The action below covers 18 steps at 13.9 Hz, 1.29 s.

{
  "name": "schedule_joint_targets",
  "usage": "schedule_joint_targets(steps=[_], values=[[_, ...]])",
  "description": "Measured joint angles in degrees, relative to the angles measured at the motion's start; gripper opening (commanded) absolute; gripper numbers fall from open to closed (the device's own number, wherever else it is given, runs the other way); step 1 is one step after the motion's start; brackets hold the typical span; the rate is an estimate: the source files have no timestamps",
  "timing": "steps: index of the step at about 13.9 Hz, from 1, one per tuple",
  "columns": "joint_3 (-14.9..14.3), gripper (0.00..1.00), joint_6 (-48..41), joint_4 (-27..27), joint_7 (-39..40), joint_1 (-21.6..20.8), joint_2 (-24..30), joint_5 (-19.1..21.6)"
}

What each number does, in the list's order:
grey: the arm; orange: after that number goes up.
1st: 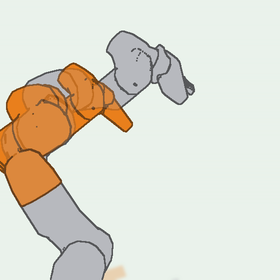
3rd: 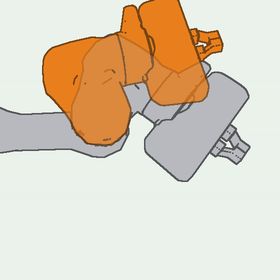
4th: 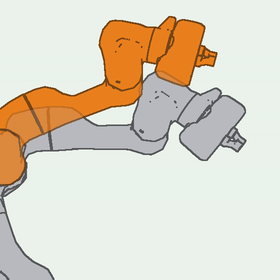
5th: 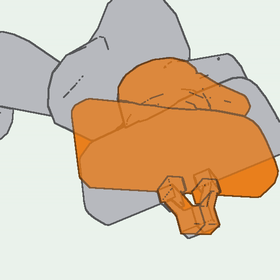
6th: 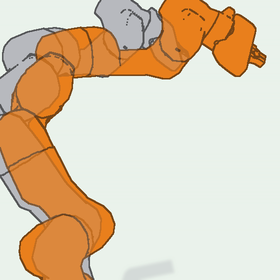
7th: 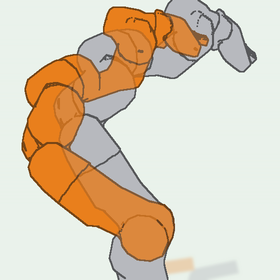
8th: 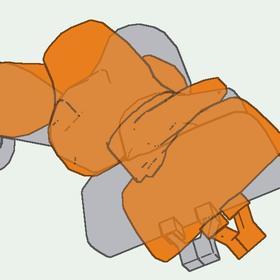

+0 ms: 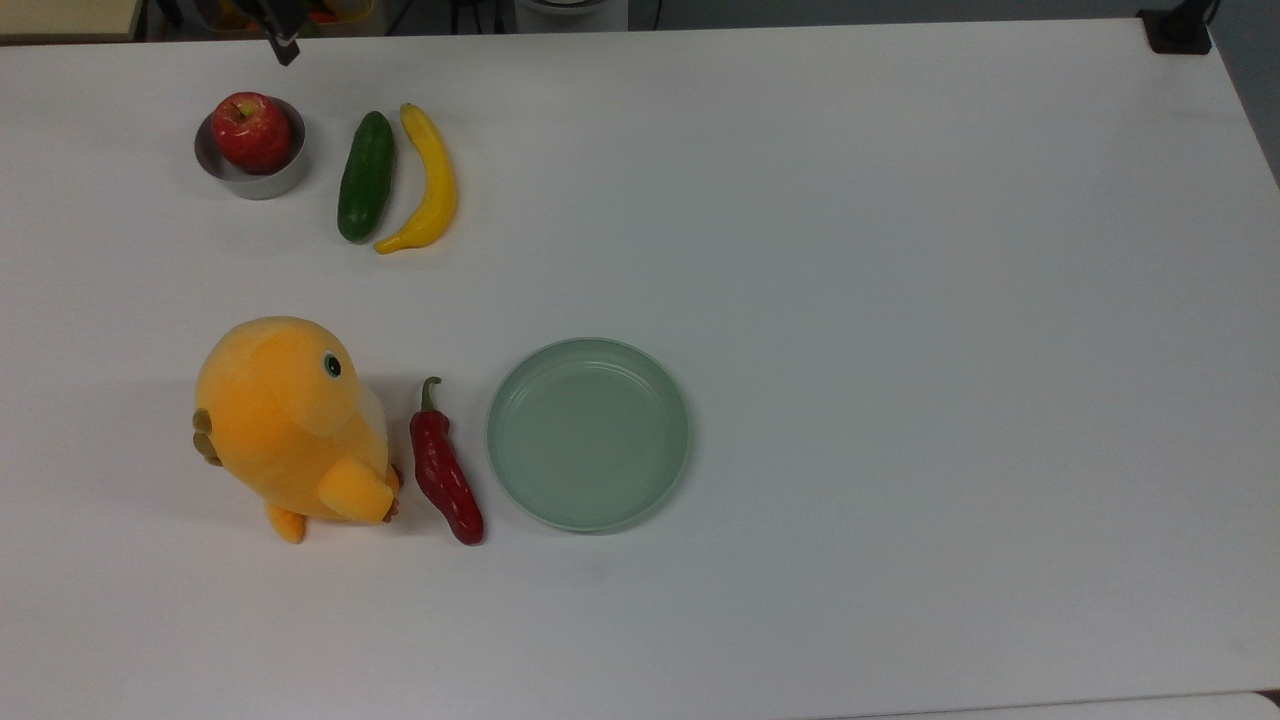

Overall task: Red apple placed in the center of the desktop
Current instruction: 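Move the gripper over the red apple in the grey bowl and lower, then close the gripper on the red apple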

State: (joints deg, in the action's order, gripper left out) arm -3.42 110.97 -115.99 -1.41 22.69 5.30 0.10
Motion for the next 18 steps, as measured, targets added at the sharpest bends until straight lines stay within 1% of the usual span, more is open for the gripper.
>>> schedule_joint_targets(steps=[1,3,5,11,18], values=[[0.00,1.00,0.00,-0.04,0.32,1.62,-0.52,-0.01],[0.00,1.00,0.00,-0.23,2.20,3.14,-0.94,-0.22],[0.01,1.00,0.00,-1.11,3.18,3.96,-1.77,-2.23],[0.02,1.00,7.40,-1.68,3.33,4.27,-9.04,-5.63],[0.44,1.00,8.77,-1.62,3.48,4.10,-13.63,-8.09]])
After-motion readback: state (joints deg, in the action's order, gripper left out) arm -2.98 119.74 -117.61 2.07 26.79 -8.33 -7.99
